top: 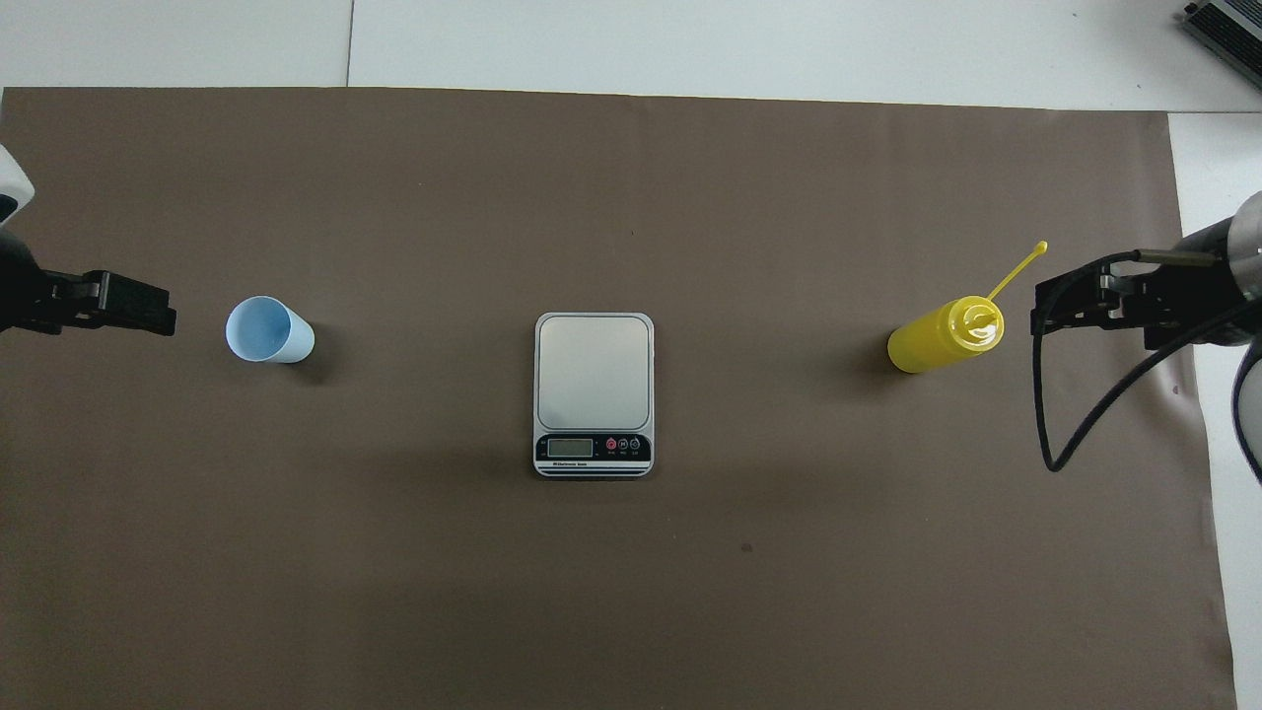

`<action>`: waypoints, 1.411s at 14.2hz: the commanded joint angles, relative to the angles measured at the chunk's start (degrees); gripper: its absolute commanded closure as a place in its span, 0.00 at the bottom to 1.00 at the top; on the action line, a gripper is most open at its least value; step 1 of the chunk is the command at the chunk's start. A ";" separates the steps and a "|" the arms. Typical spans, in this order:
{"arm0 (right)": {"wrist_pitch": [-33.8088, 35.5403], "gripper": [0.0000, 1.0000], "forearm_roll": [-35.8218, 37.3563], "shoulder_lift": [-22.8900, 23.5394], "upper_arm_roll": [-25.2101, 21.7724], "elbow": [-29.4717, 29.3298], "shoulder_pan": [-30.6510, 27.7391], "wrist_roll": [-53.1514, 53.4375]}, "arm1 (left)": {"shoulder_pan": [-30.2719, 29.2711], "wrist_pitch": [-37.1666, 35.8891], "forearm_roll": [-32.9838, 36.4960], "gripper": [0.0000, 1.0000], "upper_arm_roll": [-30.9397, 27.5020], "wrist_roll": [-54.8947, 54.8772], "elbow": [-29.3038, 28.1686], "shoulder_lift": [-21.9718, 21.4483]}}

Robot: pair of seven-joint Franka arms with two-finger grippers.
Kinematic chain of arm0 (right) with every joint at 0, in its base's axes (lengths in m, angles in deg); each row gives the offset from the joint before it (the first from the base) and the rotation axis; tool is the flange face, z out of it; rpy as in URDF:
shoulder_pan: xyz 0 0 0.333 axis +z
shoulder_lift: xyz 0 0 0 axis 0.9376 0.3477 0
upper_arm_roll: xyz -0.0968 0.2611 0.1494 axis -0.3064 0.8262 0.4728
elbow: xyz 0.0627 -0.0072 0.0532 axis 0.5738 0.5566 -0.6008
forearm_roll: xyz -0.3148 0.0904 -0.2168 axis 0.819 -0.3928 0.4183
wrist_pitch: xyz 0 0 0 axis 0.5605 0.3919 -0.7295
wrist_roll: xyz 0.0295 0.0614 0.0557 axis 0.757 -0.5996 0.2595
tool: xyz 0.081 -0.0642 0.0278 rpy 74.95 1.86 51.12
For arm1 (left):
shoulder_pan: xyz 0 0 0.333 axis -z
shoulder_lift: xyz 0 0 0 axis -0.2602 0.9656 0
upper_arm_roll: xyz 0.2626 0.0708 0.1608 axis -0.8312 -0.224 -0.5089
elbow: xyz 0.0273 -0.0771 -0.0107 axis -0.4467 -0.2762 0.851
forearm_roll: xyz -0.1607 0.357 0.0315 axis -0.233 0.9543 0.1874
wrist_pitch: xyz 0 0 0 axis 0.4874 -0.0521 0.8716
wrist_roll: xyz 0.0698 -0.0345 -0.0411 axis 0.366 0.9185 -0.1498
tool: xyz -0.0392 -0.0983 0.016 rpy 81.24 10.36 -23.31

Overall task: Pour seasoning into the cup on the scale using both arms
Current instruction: 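Move the left gripper toward the light blue cup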

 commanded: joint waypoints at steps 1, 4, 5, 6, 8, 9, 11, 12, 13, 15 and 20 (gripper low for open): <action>-0.79 0.00 -1.07 -0.84 0.71 1.17 -1.14 -1.05 | -0.37 1.55 0.68 0.00 0.09 -0.40 -2.23 -1.63; -0.79 0.00 -1.07 -0.84 0.71 1.17 -1.14 -1.05 | -0.37 1.47 0.68 0.00 0.09 -0.31 -2.32 -1.72; -0.79 0.00 -1.07 -0.84 0.71 1.17 -1.14 -1.05 | -0.37 1.47 0.68 0.00 0.09 -0.13 -2.32 -1.72; -0.79 0.00 -1.07 -0.84 0.71 1.17 -1.14 -1.05 | -0.37 1.56 0.68 0.00 0.18 -0.66 -2.32 -1.64; -0.79 0.00 -1.07 -0.75 0.71 1.17 -1.14 -1.05 | -0.28 1.82 0.68 0.00 0.18 -0.92 -2.32 -1.63; -0.79 0.00 -1.07 -0.84 0.71 1.17 -1.14 -1.05 | -0.28 2.52 0.68 0.00 0.18 -0.49 -2.32 -1.63; -0.79 0.00 -1.07 -0.84 0.71 1.17 -1.14 -1.05 | -0.28 3.84 0.68 0.00 0.09 -0.05 -2.68 -1.63; -0.79 0.00 -1.07 -0.84 0.71 1.17 -1.14 -1.05 | -0.37 4.36 0.68 0.00 0.09 0.30 -2.68 -1.46; -0.79 0.00 -1.07 -0.84 0.71 1.17 -1.14 -1.05 | -0.63 4.80 0.68 0.00 0.09 0.83 -2.50 -1.37; -0.79 0.00 -1.07 -0.84 0.71 1.17 -1.14 -1.05 | -1.60 4.90 0.50 0.00 0.09 0.83 -1.89 -0.59; -0.79 0.00 -1.07 -0.84 0.71 1.17 -1.14 -1.05 | -4.06 9.97 0.94 0.00 0.09 1.01 -2.58 5.91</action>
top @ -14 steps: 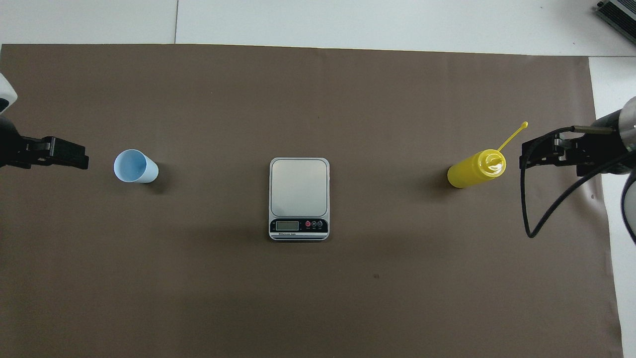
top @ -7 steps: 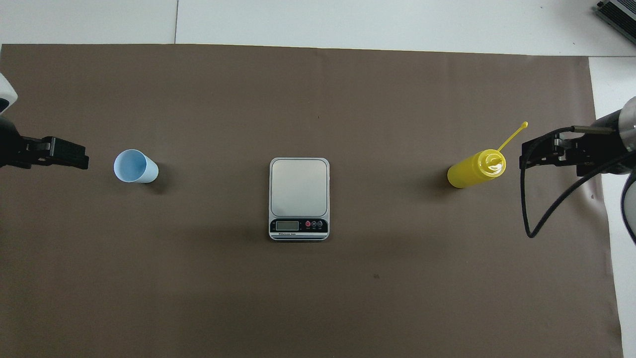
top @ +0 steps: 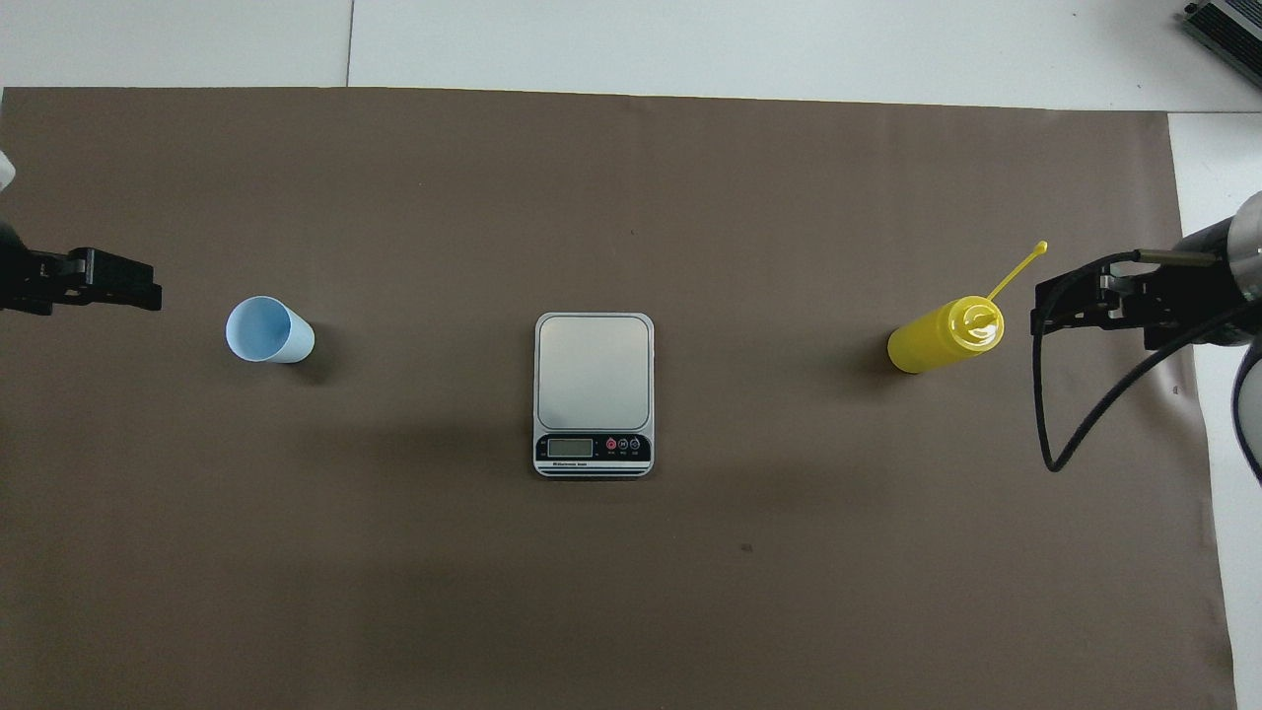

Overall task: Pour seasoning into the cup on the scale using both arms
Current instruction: 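Move the left gripper toward the light blue cup, then grasp the light blue cup with the left gripper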

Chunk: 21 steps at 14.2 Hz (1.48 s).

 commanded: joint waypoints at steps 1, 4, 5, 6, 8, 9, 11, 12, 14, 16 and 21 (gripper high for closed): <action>-0.79 0.00 -1.07 -0.75 0.71 1.17 -1.14 -1.05 | -1.24 6.16 0.94 0.00 0.36 0.62 -2.02 3.56; -0.79 0.00 -1.07 -0.84 0.71 1.17 -1.14 -1.05 | -2.03 14.69 0.94 0.00 0.36 1.40 -8.69 4.18; -0.79 0.00 -1.07 -0.84 0.71 1.17 -1.14 -1.05 | -2.12 17.58 0.94 0.00 0.36 1.58 -10.45 4.19; -0.79 0.00 -1.07 -0.84 0.71 1.17 -1.14 -1.05 | -2.38 20.22 0.94 0.00 0.36 2.10 -12.12 4.10; -0.79 0.00 -1.07 -0.84 0.71 1.17 -1.14 -1.05 | -2.65 27.33 0.94 0.00 0.36 3.51 -17.12 4.10; -0.79 0.00 -1.07 -0.75 0.71 1.17 -1.14 -1.05 | -2.91 29.20 0.85 0.00 0.36 4.65 -18.37 4.27; -0.79 0.00 -1.07 -0.75 0.71 1.17 -1.14 -1.05 | -2.82 33.32 0.85 0.00 0.45 7.46 -20.74 5.15; -0.70 0.00 -1.07 -0.84 0.71 1.17 -1.14 -1.05 | -2.82 34.13 0.76 0.00 0.45 7.91 -21.62 5.67; -0.79 0.00 -1.07 -0.84 0.71 1.17 -1.14 -1.05 | -2.91 35.97 0.76 0.00 0.45 9.23 -23.47 6.91; -0.79 0.00 -1.07 -0.84 0.71 1.17 -1.14 -1.05 | -2.82 36.51 0.76 0.00 0.45 10.36 -24.70 6.91; -0.79 0.00 -1.07 -0.75 0.71 1.17 -1.14 -1.05 | -2.38 39.67 0.67 0.00 0.45 12.73 -26.73 7.79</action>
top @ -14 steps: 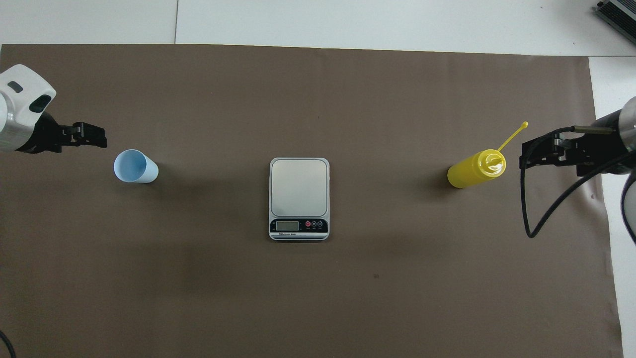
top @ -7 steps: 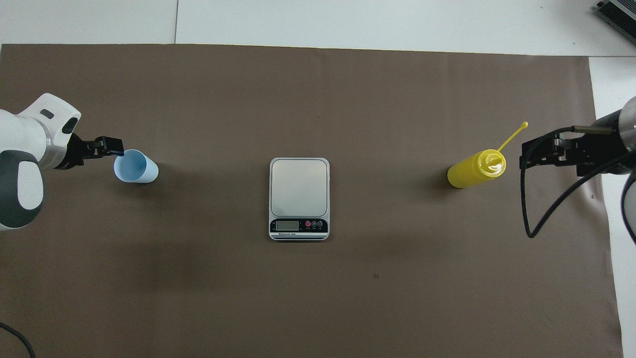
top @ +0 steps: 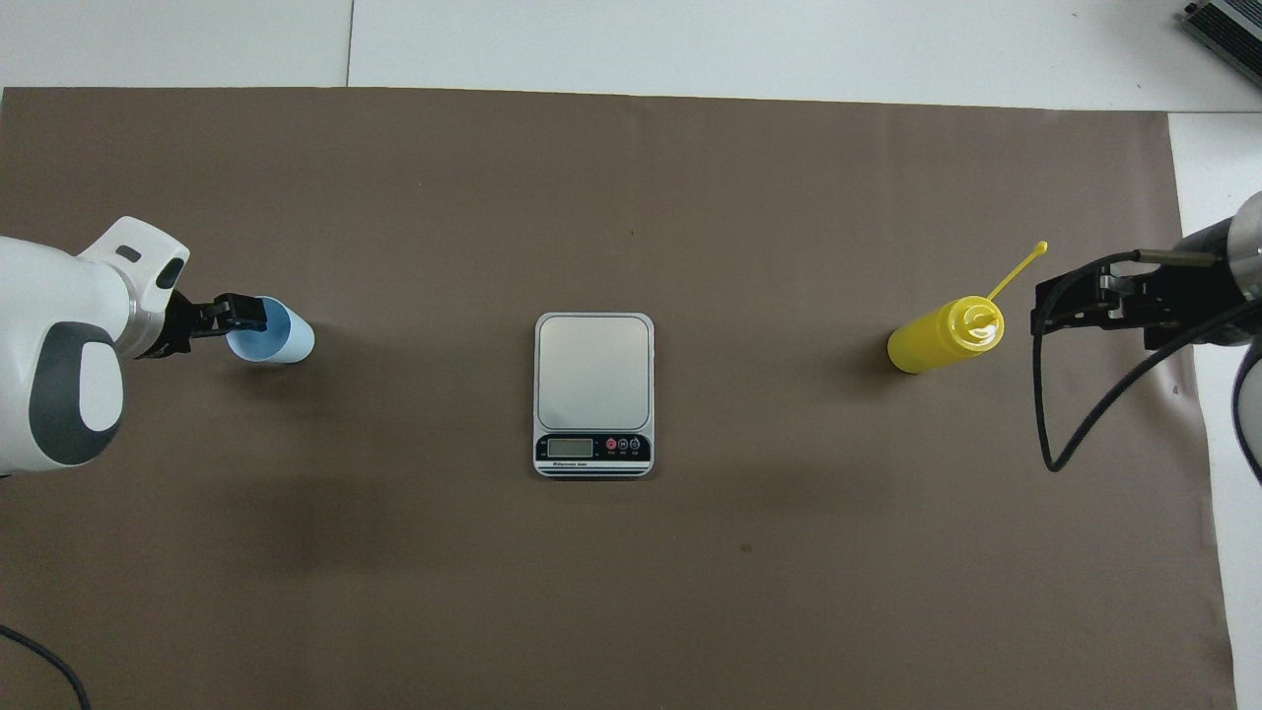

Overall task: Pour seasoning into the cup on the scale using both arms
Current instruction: 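Grasp the light blue cup with the left gripper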

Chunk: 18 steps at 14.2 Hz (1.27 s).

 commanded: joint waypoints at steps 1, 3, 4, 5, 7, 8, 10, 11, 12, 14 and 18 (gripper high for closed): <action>-0.79 0.00 -1.07 -0.84 0.71 1.17 -1.14 -1.05 | -0.09 3.08 0.67 0.00 0.42 2.64 -1.84 0.12; -0.79 0.00 -1.07 -0.84 0.71 1.17 -1.14 -1.05 | -0.18 2.91 0.67 0.15 0.42 2.64 -1.67 0.13; -0.79 0.00 -1.07 -0.84 0.71 1.17 -1.14 -1.05 | -0.26 2.38 0.06 0.56 0.51 2.72 -1.67 0.12; -0.79 0.00 -1.07 -0.84 0.71 1.17 -1.14 -1.05 | -0.27 2.12 -1.07 1.00 0.51 2.81 -1.67 0.12; -0.70 0.00 -1.07 -0.84 0.71 1.17 -1.14 -1.05 | 0.17 2.12 -2.40 1.00 0.51 2.73 -1.41 0.12; -0.78 0.00 -1.07 -0.84 0.71 1.17 -1.14 -1.05 | 0.17 2.12 -2.40 1.00 0.51 2.64 -1.32 0.12; -0.79 0.00 -1.07 -0.84 0.71 1.17 -1.14 -1.05 | 0.26 1.85 -2.58 1.00 0.51 2.64 -1.14 0.21; -0.79 0.00 -1.07 -0.75 0.71 1.17 -1.14 -1.05 | 0.44 0.89 -2.67 1.00 0.51 2.64 -0.18 0.30; -0.79 0.00 -1.07 -0.84 0.71 1.17 -1.14 -1.05 | 0.44 -2.07 -2.67 1.00 0.51 2.46 2.18 0.65; -0.79 0.00 -1.07 -0.84 0.71 1.17 -1.14 -1.05 | 0.44 -7.01 -2.58 1.00 0.42 1.76 7.62 1.62; -0.79 0.00 -1.07 -0.75 0.71 1.17 -1.14 -1.05 | 1.05 -11.50 -2.32 1.00 1.30 0.53 14.67 1.62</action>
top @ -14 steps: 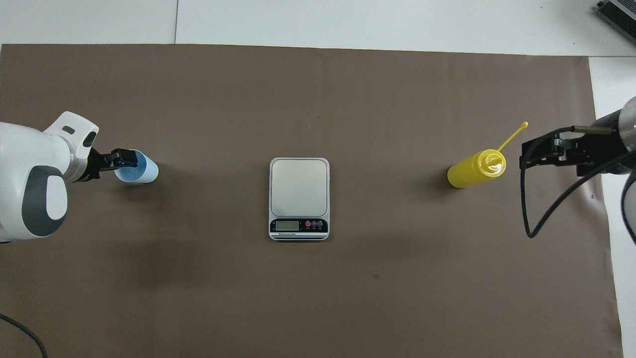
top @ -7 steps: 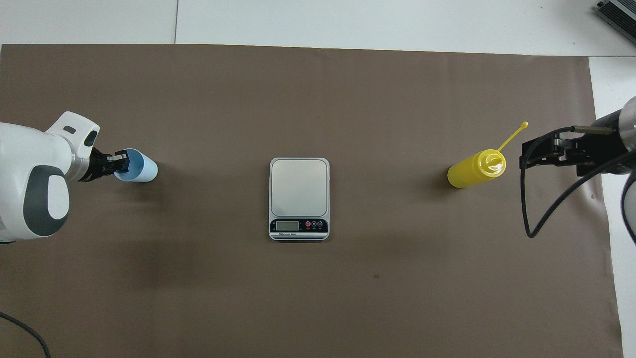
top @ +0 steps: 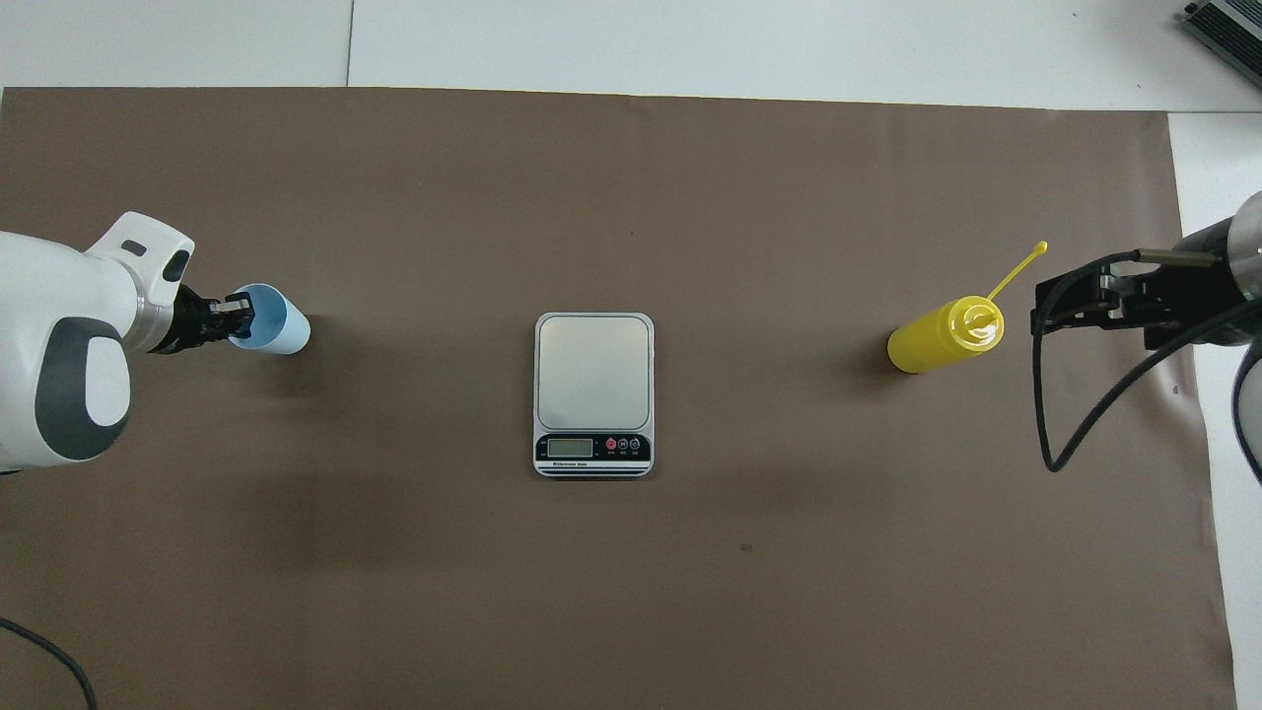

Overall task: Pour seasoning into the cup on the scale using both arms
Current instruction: 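Carry the cup with the left gripper and lower it onto the scale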

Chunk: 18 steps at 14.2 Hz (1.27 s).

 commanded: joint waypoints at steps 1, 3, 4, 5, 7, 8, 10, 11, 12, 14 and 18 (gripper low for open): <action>-0.79 0.00 -1.07 -0.84 0.71 1.17 -1.14 -1.05 | 2.29 -4.09 -0.32 1.00 0.24 -0.75 5.51 1.33; -0.79 0.00 -1.07 -0.84 0.71 1.17 -1.14 -1.05 | 5.10 -4.89 -0.41 1.00 0.24 -0.31 7.18 1.42; -0.70 0.00 -1.07 -0.84 0.71 1.17 -1.14 -1.05 | 7.29 -4.89 -0.50 1.00 0.24 -0.05 7.45 1.42; -0.78 0.00 -1.07 -0.75 0.71 1.17 -1.14 -1.05 | 9.14 -4.89 -0.59 1.00 0.15 0.30 7.45 1.42; -0.79 0.00 -1.07 -0.84 0.71 1.17 -1.14 -1.05 | 13.09 -4.36 -0.59 1.00 0.15 3.19 7.45 1.42; -0.79 0.00 -1.07 -0.84 0.71 1.17 -1.14 -1.05 | 15.03 -4.19 -0.59 1.00 0.15 4.25 7.45 1.42; -0.79 0.00 -1.07 -0.84 0.71 1.17 -1.14 -1.05 | 18.89 -3.83 -0.59 1.00 0.15 6.62 7.45 1.42; -0.79 0.00 -1.07 -0.84 0.71 1.17 -1.14 -1.05 | 21.00 -3.92 -0.59 1.00 0.15 7.24 7.28 1.42; -0.79 0.00 -1.07 -0.75 0.71 1.17 -1.14 -1.05 | 22.94 -3.92 -0.59 1.00 0.15 7.77 7.10 1.25; -0.79 0.00 -1.07 -0.84 0.71 1.17 -1.14 -1.05 | 26.63 -3.48 -0.59 1.00 0.24 10.92 6.66 1.16; -0.79 0.00 -1.07 -0.84 0.71 1.17 -1.14 -1.05 | 31.21 2.30 -0.59 1.00 0.15 13.21 6.57 4.66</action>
